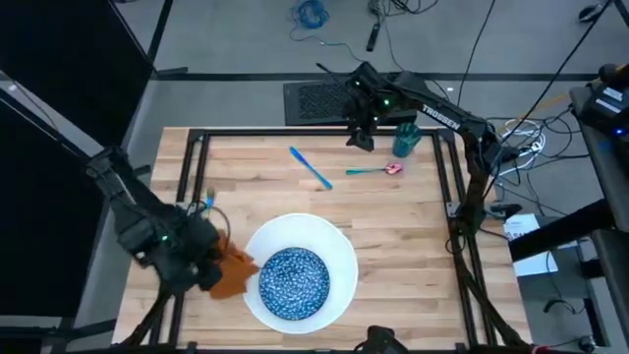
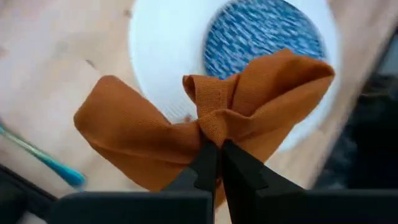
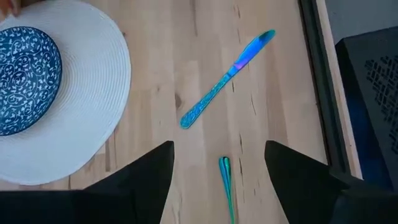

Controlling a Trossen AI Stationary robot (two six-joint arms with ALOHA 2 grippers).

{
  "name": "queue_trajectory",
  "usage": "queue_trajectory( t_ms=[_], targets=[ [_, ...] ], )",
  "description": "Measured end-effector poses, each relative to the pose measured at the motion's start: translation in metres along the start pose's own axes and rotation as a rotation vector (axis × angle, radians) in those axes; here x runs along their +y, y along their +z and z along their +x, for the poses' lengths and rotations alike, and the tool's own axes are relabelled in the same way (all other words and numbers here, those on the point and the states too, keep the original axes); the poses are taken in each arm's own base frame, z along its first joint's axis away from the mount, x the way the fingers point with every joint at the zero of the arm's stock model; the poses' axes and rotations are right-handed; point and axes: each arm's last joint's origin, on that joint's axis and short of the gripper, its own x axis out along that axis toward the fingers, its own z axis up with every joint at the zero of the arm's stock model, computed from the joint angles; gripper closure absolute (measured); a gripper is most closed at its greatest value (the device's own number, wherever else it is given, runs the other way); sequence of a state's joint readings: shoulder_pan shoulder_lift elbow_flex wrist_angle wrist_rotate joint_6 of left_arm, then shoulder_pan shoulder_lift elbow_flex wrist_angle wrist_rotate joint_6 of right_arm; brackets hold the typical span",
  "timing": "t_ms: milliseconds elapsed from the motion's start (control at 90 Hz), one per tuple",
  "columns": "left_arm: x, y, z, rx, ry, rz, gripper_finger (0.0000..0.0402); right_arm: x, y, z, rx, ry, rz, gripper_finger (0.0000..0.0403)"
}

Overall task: Set table place
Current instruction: Fold the orange table napkin

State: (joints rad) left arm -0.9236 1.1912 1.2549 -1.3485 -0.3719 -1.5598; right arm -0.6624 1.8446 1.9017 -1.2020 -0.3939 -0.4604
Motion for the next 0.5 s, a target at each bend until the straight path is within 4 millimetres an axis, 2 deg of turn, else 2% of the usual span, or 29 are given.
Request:
queue_trajectory(
  t_ms=[144, 222, 378, 433, 500],
  targets=[
    [-0.007, -0.01, 0.002, -0.012, 0.026, -0.088, 0.0401, 0.0, 0.0, 0.0, -0.001, 0.0, 0.0, 0.0165],
    [-0.009, -0.006, 0.008, -0.136, 0.064, -0.103, 0.0401, 0.0, 0.0, 0.0, -0.003, -0.001, -0.002, 0.0165],
    [-0.009, 0.028, 0.027, -0.445, 0.162, -0.284, 0.0401, 0.0, 0.0, 0.0, -0.004, -0.001, -0.002, 0.0165],
    [-0.01, 0.04, 0.036, -0.448, 0.209, -0.303, 0.0401, 0.0, 0.0, 0.0, -0.003, -0.001, -0.001, 0.0165],
    [-0.01, 0.052, 0.048, -0.362, 0.278, -0.244, 0.0401, 0.0, 0.0, 0.0, 0.002, 0.001, 0.002, 0.0165]
  ],
)
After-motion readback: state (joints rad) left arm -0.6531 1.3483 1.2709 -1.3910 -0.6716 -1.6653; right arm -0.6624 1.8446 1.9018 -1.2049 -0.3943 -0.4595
